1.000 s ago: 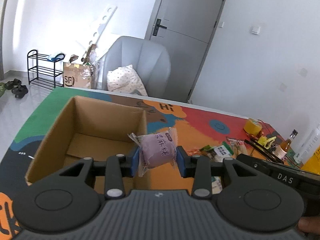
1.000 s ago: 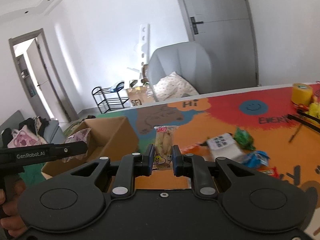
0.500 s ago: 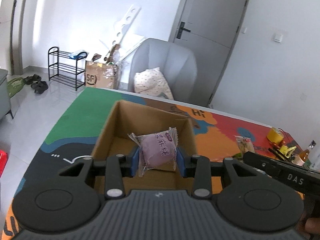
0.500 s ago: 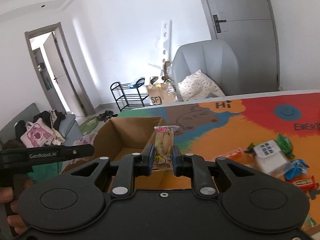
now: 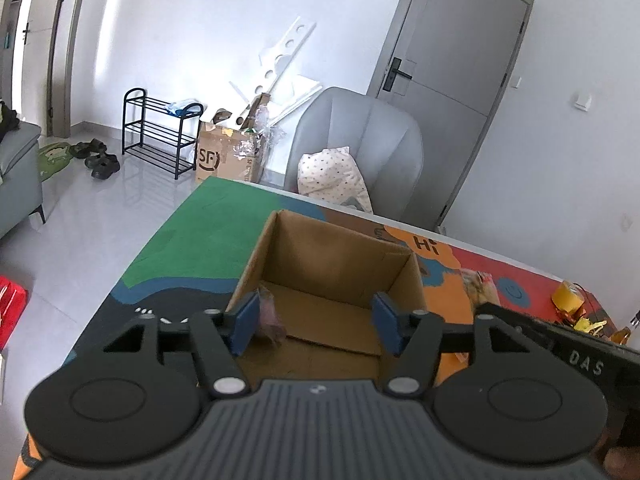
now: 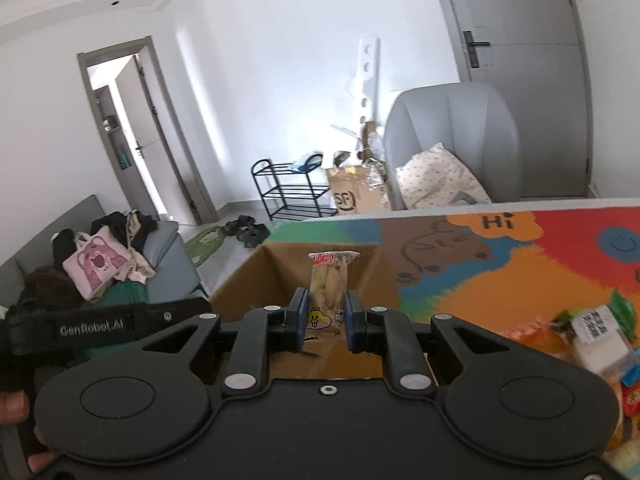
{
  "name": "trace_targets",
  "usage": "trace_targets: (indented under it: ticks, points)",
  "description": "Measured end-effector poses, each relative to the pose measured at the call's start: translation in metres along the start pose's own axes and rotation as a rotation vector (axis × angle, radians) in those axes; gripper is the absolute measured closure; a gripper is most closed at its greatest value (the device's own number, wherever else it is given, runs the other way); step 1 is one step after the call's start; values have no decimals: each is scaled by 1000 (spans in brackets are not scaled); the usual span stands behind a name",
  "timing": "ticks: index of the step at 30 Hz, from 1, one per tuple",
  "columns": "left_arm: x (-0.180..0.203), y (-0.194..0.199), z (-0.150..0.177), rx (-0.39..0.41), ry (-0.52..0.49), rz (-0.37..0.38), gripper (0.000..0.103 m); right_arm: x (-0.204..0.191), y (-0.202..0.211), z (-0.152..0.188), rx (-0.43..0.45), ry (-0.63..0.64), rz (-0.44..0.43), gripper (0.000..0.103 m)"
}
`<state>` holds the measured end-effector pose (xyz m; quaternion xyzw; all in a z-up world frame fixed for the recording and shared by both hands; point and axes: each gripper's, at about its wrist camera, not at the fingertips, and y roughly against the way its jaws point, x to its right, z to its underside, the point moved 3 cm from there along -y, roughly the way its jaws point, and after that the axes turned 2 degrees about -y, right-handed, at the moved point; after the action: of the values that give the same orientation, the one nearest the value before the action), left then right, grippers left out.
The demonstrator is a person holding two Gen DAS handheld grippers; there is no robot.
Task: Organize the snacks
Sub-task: 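Carry both snacks into the cardboard box and open both tools to release, then grasp the long white cake packet with left tool while right tool grasps green-banded bar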
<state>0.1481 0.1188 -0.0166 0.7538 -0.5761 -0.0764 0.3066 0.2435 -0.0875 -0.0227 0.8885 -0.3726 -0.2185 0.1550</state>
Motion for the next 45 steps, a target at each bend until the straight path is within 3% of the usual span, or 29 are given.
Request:
trace_targets:
  ticks: [3,5,7,11,16,20,31,38,45]
  points:
    - [-5,5,-1,9,11,-15,31,-8,-4,-4,-1,7,-29,84]
    - [-7,8,-2,14,10,-25,26,-16,-6,-6,-3,27,-64,73]
    - [-10,10,-2,14,11,-32,21,-20,-5,-7,5,45,-59,47]
    - [-14,7,2,-12,9,-57,12,-10,1,-2,4,31,13,31]
    - [-11,-2,9,-63,-8,-66,9,15,13,3,7,-12,122,9]
    - [0,-6,12,-75,-20,-60,4,33,29,10,12,-30,189,4]
    - [38,-4,24,-83,-79,2,0,66,61,24,6,-60,268,2]
    - [67,-5,32,-91,-110,86,0,87,86,34,26,-75,298,0]
    - [115,-7,42,-89,-210,178,0,117,110,41,36,-126,354,0]
